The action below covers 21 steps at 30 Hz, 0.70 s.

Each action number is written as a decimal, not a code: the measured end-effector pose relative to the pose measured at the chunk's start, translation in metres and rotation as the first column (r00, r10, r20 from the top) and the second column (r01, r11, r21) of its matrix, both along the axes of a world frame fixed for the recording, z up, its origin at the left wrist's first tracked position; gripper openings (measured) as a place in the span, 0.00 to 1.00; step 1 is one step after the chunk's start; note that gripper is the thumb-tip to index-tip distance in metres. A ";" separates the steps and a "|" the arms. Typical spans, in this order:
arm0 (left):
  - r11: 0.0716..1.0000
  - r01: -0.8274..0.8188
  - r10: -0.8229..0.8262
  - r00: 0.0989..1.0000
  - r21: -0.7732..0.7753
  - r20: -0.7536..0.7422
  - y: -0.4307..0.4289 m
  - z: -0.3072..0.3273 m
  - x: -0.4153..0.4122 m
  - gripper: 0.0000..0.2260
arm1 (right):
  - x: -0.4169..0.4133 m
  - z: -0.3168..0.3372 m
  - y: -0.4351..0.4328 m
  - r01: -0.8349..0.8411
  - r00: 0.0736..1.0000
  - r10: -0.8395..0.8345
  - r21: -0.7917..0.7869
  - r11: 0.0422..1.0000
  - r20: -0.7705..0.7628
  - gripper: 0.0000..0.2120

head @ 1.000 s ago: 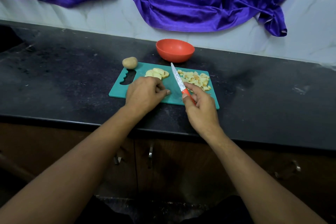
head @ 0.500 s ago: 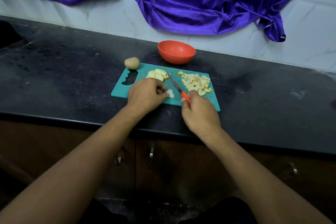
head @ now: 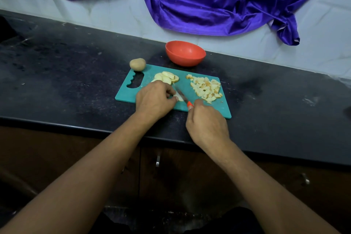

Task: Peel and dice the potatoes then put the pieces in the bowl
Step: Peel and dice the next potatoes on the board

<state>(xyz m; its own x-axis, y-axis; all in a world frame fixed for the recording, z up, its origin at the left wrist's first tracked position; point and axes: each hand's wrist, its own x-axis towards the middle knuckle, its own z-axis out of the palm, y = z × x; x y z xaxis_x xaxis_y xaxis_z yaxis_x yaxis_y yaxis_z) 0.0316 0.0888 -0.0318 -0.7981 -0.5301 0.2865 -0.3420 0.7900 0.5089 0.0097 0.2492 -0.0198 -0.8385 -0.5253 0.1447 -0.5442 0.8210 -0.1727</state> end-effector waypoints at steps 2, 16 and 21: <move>1.000 -0.007 0.007 1.000 0.019 -0.005 0.000 0.000 0.000 0.08 | 0.001 0.000 -0.001 -0.004 1.000 0.004 0.026 1.000 -0.018 0.11; 0.999 0.026 -0.026 1.000 0.019 0.000 0.001 0.002 0.001 0.02 | 0.000 0.004 -0.004 -0.084 0.991 0.107 0.251 0.964 -0.079 0.11; 0.999 0.055 -0.055 0.999 -0.001 -0.002 0.000 0.002 0.001 0.05 | -0.002 0.000 -0.002 -0.042 0.996 0.056 0.181 0.983 -0.069 0.13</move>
<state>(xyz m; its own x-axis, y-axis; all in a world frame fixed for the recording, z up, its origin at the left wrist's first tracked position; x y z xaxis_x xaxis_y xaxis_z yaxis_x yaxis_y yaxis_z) 0.0329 0.0890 -0.0295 -0.8251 -0.4856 0.2887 -0.2972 0.8077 0.5093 0.0078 0.2469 -0.0194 -0.8016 -0.5885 0.1050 -0.5902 0.8070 0.0171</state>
